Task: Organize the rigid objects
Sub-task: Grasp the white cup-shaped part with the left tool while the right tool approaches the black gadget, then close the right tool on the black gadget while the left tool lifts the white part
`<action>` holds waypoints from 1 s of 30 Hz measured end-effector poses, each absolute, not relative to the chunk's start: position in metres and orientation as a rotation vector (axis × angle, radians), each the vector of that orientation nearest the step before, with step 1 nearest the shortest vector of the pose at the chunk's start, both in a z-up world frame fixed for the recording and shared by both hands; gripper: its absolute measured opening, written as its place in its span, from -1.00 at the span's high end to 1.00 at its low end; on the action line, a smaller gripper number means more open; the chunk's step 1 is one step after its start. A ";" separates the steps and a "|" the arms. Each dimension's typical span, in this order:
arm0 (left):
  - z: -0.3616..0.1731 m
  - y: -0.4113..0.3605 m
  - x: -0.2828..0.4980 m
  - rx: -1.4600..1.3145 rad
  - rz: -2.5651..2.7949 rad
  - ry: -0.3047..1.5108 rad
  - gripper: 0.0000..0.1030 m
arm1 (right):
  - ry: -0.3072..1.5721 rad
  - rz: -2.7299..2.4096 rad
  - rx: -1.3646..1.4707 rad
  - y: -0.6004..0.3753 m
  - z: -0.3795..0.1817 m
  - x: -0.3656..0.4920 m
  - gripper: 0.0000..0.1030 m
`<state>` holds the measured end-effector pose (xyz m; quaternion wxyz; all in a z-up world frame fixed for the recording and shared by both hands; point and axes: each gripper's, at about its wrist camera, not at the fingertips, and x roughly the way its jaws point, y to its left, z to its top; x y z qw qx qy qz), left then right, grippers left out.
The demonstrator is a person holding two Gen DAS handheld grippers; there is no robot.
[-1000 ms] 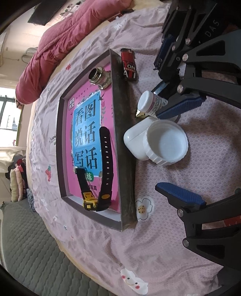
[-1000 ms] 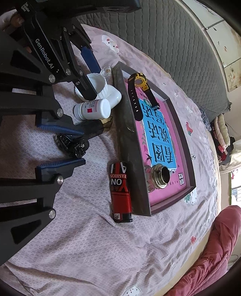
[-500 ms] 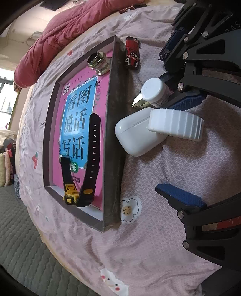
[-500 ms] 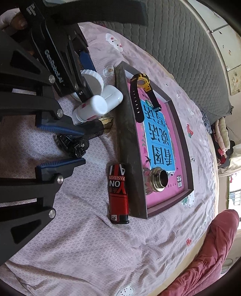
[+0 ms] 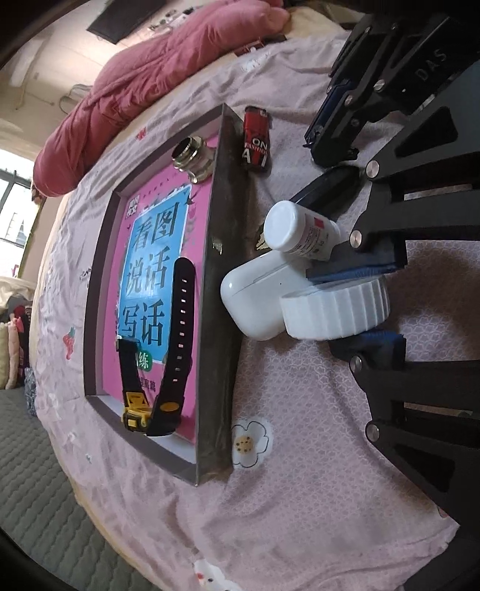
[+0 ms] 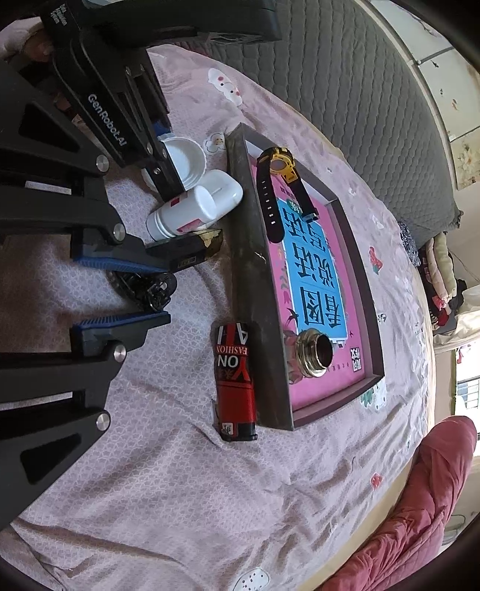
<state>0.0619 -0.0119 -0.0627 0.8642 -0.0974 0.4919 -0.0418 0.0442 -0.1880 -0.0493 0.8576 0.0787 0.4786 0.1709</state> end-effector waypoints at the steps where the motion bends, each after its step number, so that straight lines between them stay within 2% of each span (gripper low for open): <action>1: -0.063 -0.010 0.061 -0.210 -0.090 1.028 0.62 | 1.003 0.358 0.166 -0.189 -0.049 0.044 0.60; 30: -0.022 0.003 0.041 -0.183 -0.127 0.892 0.65 | 0.849 0.373 0.105 -0.190 -0.015 0.033 0.60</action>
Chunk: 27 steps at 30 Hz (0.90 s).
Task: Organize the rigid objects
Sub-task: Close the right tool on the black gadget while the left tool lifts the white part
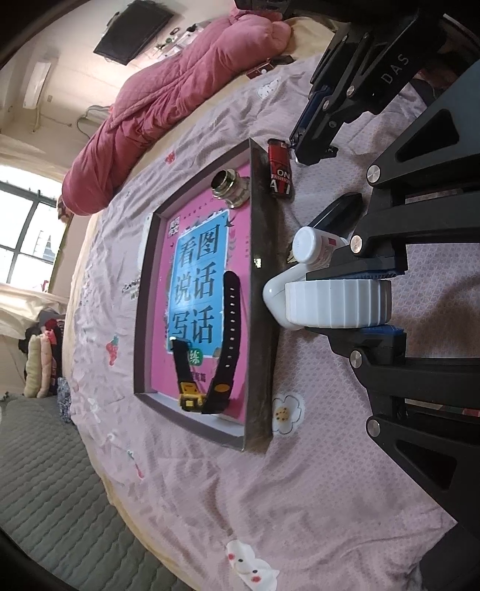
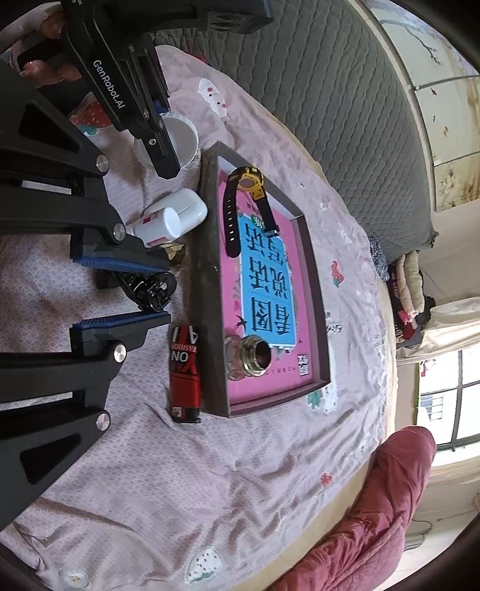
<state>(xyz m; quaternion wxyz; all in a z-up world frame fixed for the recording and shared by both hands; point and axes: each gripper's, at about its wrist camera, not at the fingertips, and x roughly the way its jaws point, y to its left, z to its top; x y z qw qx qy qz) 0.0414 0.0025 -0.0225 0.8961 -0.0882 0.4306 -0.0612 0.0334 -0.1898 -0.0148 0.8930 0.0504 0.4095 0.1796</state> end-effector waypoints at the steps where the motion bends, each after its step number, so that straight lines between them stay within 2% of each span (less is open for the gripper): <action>1: -0.021 0.003 0.041 -0.180 -0.124 0.888 0.65 | 0.842 0.374 0.098 -0.189 -0.013 0.033 0.60; 27: 0.005 0.013 0.054 -0.150 -0.070 0.804 0.65 | 0.680 0.332 0.034 -0.204 0.015 0.045 0.60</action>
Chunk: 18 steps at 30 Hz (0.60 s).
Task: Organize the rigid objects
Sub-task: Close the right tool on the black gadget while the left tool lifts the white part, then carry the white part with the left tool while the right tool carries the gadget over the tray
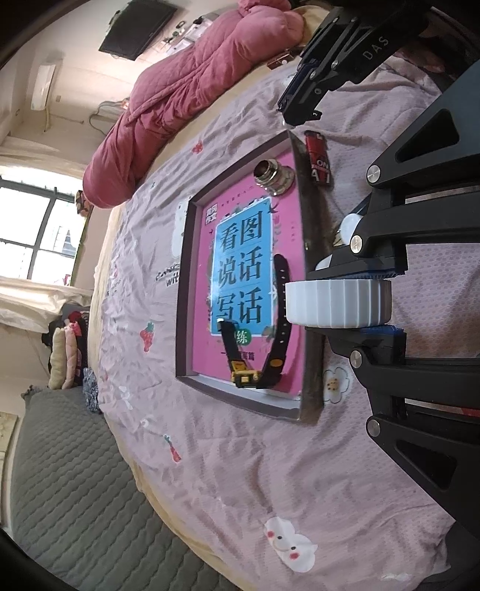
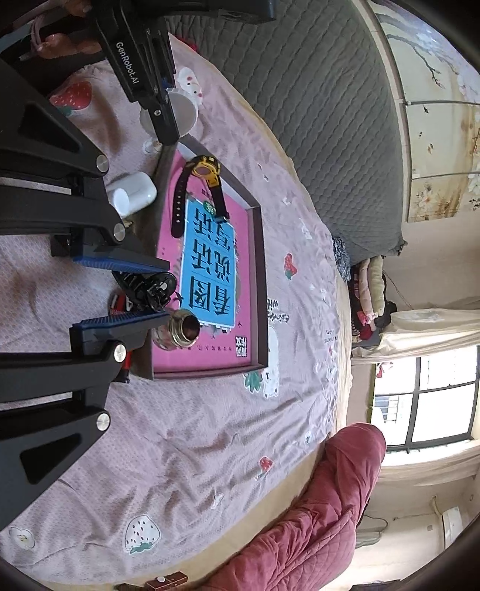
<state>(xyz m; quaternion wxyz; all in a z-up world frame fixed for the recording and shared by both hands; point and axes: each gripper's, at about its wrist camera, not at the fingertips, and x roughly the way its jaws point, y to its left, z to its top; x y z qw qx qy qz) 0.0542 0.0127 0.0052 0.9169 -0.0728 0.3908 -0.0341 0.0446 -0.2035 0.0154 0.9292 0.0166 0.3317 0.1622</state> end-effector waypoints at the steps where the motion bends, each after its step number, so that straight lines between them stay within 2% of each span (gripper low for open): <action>1: 0.006 0.013 0.056 -0.151 -0.067 0.801 0.65 | 0.676 0.331 0.036 -0.205 0.016 0.046 0.60; 18: 0.020 0.015 0.076 -0.147 -0.044 0.763 0.65 | 0.627 0.308 0.042 -0.216 0.023 0.058 0.60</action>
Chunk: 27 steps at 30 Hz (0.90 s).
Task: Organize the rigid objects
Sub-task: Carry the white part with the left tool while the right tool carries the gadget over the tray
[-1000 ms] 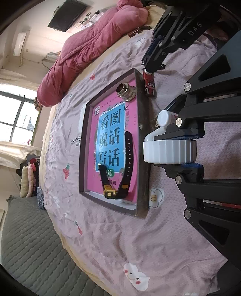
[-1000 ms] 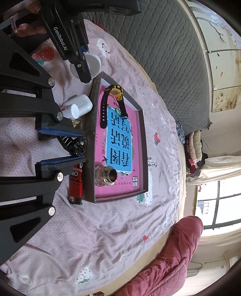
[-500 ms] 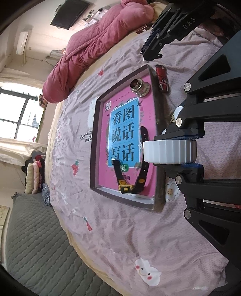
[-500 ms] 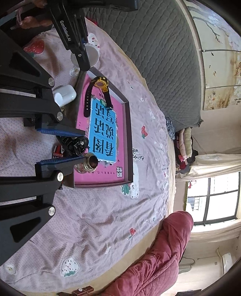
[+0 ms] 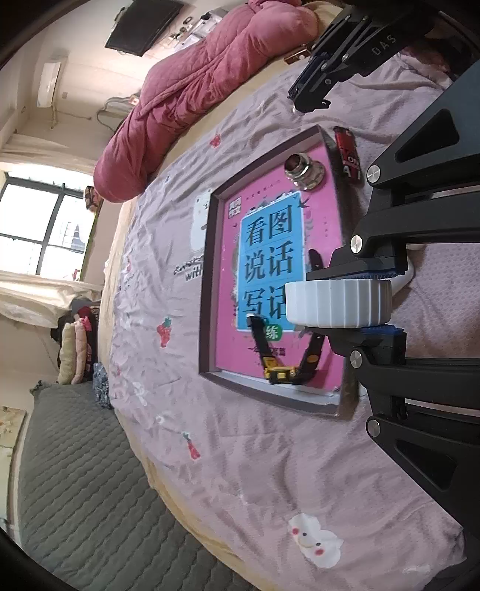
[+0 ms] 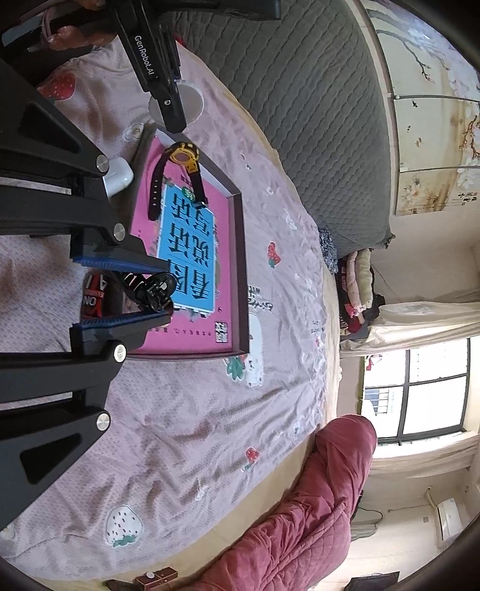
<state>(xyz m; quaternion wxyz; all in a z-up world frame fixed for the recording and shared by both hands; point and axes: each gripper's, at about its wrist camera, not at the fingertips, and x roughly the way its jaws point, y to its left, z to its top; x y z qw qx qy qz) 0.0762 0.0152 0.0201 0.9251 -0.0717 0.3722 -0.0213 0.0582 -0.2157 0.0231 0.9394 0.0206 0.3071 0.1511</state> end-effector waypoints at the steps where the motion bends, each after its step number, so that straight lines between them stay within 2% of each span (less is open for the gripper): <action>1: 0.021 0.016 0.077 -0.147 -0.042 0.761 0.65 | 0.622 0.307 0.040 -0.216 0.024 0.059 0.60; 13: 0.020 0.033 0.096 -0.163 0.003 0.759 0.65 | 0.601 0.295 0.032 -0.219 0.024 0.073 0.60; 27: -0.013 0.033 0.119 -0.166 0.007 0.824 0.65 | 0.655 0.289 0.034 -0.220 0.008 0.086 0.60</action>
